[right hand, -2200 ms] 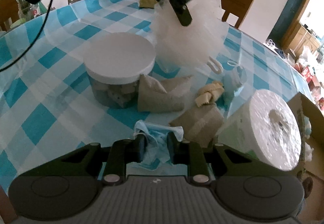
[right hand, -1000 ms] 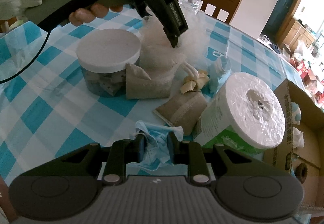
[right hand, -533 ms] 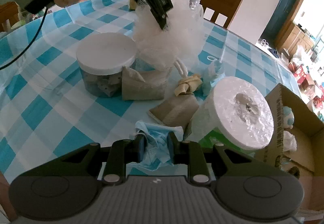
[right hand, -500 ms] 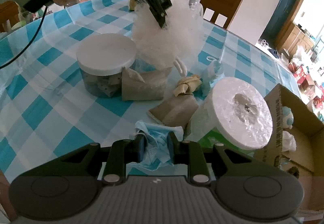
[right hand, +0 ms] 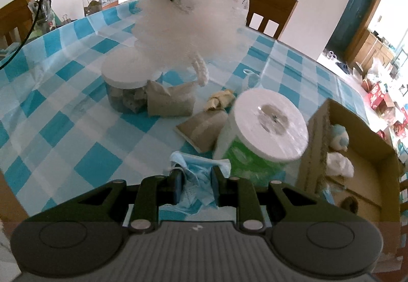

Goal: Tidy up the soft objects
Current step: 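Carry both items over the cardboard box and open the right gripper to drop the mask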

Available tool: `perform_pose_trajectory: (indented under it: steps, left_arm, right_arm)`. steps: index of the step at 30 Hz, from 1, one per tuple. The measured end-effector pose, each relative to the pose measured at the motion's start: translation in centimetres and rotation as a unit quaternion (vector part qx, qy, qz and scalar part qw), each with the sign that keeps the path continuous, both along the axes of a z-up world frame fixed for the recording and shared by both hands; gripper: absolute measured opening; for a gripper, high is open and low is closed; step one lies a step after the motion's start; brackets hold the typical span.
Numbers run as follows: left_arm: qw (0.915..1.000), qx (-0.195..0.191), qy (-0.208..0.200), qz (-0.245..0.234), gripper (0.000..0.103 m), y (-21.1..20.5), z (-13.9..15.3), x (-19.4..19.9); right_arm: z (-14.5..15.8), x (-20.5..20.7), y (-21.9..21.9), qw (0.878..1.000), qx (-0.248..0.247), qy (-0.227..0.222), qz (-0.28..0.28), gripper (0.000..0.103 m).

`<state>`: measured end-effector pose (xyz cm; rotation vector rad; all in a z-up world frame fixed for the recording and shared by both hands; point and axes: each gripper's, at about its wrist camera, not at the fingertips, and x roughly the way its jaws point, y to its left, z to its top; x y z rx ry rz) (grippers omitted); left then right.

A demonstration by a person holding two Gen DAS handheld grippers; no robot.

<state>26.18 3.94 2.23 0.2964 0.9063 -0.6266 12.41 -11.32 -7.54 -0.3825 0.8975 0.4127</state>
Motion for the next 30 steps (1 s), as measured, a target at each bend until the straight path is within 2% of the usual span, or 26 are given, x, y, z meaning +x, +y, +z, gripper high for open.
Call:
perform_pose_trajectory:
  steps: [7,15,23,30]
  left_arm:
    - [0.9993,-0.009,0.005,-0.035,0.031,-3.8,1.6,-3.6]
    - [0.9972,-0.025,-0.001,-0.07,0.031,-9.5,3.0,-5.5]
    - [0.9948,-0.029,-0.009,-0.097,0.031,-16.5,2.9,-4.4]
    - [0.9938,-0.029,-0.016,-0.106,0.031,-22.5,2.1,-1.2]
  right_arm:
    - [1.2,-1.8,-3.9,1.0,-0.009,-0.004,-0.013,0.027]
    - [2.8,-2.7,-9.7,0.999,-0.02,-0.026,-0.041,0.027]
    - [3.6,-2.4,-15.1,0.996,-0.027,-0.051,-0.064,0.027]
    - [3.8,-1.2,-19.1,0.994,-0.032,-0.065,-0.079,0.027]
